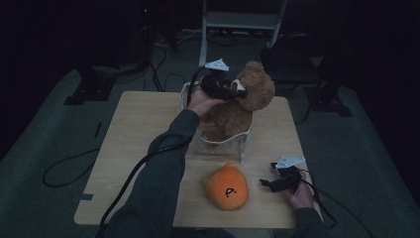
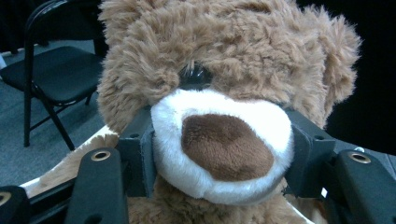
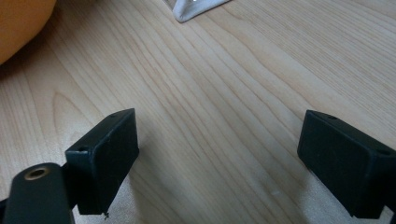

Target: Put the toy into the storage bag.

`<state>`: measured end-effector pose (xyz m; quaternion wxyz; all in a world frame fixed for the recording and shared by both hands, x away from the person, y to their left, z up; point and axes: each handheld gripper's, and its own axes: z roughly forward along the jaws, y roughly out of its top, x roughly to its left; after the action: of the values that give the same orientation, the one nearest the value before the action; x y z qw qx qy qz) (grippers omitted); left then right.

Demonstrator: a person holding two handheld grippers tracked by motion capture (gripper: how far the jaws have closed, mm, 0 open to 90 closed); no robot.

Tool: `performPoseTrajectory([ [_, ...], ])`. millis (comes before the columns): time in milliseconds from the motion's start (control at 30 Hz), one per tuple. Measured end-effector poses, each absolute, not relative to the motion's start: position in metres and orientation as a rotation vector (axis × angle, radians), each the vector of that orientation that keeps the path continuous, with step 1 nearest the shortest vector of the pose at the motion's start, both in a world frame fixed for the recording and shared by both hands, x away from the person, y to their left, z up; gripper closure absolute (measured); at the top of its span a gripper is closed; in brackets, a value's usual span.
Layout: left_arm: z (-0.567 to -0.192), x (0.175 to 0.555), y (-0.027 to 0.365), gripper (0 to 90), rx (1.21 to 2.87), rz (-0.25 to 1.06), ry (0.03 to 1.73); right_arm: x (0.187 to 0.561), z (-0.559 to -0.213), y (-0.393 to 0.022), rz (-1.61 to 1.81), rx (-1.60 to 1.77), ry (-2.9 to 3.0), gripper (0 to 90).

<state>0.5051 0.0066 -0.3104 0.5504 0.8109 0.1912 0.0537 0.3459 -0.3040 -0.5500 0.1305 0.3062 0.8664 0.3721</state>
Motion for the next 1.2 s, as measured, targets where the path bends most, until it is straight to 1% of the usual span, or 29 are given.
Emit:
performPoseTrajectory([
  [1200, -0.327, 0.506, 0.012, 35.4, 1.988, 0.094, 0.489, 0.346, -0.550, -0.304, 1.081, 0.888, 2.516, 11.7],
])
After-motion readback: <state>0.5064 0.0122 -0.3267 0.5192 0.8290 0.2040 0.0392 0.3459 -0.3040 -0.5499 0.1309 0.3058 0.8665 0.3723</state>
